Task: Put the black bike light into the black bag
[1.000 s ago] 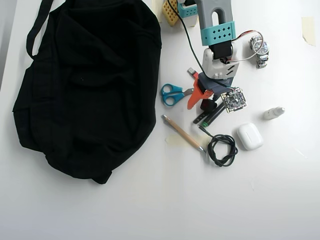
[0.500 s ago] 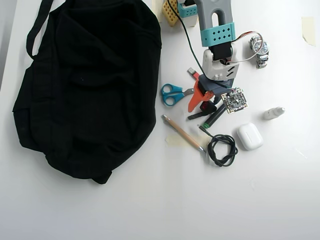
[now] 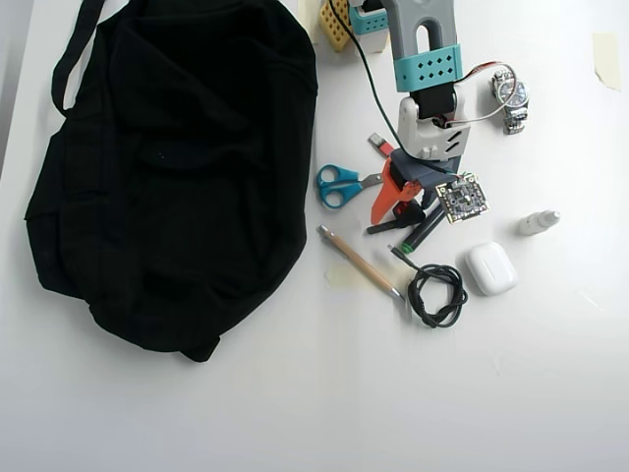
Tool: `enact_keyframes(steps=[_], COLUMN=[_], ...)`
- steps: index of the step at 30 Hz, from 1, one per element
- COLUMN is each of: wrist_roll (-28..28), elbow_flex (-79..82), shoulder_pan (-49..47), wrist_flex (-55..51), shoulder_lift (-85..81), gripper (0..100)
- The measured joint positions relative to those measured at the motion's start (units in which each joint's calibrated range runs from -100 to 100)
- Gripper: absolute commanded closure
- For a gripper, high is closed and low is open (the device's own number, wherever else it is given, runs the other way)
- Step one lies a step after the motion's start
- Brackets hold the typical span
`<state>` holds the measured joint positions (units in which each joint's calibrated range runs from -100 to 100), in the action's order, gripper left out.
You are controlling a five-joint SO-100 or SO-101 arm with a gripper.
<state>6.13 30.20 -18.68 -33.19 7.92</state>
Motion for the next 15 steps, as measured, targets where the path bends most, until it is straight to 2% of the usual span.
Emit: enact_keyframes(steps=[4,15], wrist_roll=[0.0,0.0], elbow_flex=[0.0,0.0], shoulder_pan=[0.0,0.0], wrist_flex=[0.0,0.09], shoulder_lift=[0.0,1.08], gripper=[73,71])
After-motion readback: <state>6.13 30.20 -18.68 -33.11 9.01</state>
